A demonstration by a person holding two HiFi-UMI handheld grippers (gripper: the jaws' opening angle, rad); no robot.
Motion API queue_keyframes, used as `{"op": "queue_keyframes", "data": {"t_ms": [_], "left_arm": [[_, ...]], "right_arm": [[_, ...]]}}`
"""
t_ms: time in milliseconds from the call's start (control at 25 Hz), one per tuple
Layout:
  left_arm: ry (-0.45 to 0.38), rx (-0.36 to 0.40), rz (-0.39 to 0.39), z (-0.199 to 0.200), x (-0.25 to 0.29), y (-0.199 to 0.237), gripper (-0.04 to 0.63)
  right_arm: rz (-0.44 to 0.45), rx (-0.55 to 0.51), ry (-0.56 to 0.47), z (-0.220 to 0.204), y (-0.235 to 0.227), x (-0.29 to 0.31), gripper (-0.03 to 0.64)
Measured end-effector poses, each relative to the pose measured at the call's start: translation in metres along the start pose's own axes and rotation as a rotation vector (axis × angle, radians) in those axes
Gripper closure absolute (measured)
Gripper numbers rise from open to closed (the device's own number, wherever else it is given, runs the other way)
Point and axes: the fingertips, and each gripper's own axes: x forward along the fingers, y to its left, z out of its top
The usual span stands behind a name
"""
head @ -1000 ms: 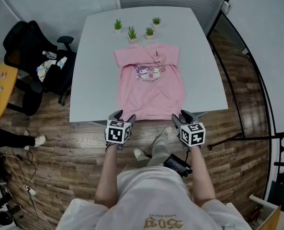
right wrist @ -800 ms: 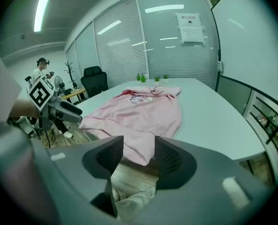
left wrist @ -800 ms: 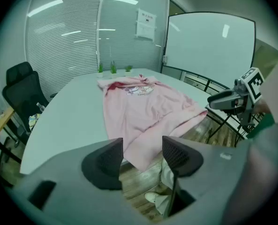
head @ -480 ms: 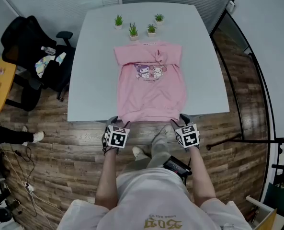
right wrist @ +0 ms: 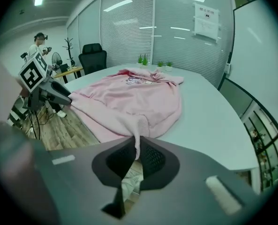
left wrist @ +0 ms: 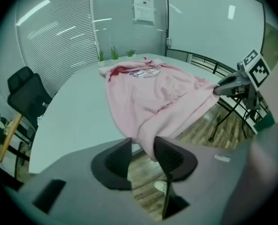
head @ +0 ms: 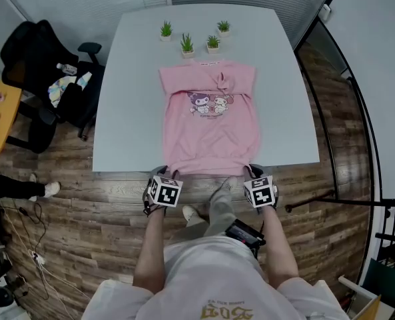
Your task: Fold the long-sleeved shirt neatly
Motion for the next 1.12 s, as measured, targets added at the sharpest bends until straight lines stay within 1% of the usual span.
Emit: {"op": "queue_keyframes", "data": {"t_ms": [40,80,120,200,360,440,600,680,800,920,1120], "left_arm": [[-0.015,-0.022,-0.004,0.002,-0.003,0.000,0.464],[-0.029,-0.044,-0.009,0.005,-0.006,0.001,0.536],[-0.040,-0.063,-0.019,0.007,-0.009,0.002,0.545],[-0.059,-0.085,-0.043,0.014,-0.014,0.003,0.546],[-0.110,-0.114,-0.073,0.031,-0.032,0.007,0.546],[-0.129,-0.131,-0.098,0.039,-0.045,0.008,0.546],[-0.211,-0.143,-0.158,0.062,-0.073,0.015,0.546],[-0.231,-0.140,-0.174,0.069,-0.085,0.016,0.546],[-0.230,-0.106,-0.187,0.075,-0.101,0.015,0.546],[-0.228,-0.076,-0.184,0.081,-0.114,0.019,0.545],[-0.251,-0.075,-0.206,0.096,-0.134,0.028,0.543]], "right_arm": [[0.011,0.014,-0.005,0.002,0.001,-0.001,0.592],[0.025,0.028,-0.011,0.005,0.003,-0.003,0.592],[0.037,0.042,-0.020,0.008,0.004,-0.005,0.592],[0.053,0.081,-0.048,0.016,0.004,-0.009,0.594],[0.116,0.231,-0.146,0.032,0.004,-0.026,0.594],[0.131,0.284,-0.186,0.041,0.001,-0.037,0.594],[0.153,0.371,-0.282,0.065,-0.005,-0.063,0.594],[0.159,0.392,-0.317,0.073,-0.008,-0.076,0.594],[0.165,0.390,-0.330,0.078,-0.007,-0.092,0.592],[0.186,0.403,-0.349,0.085,-0.007,-0.106,0.592],[0.198,0.406,-0.383,0.101,-0.009,-0.123,0.592]]}}
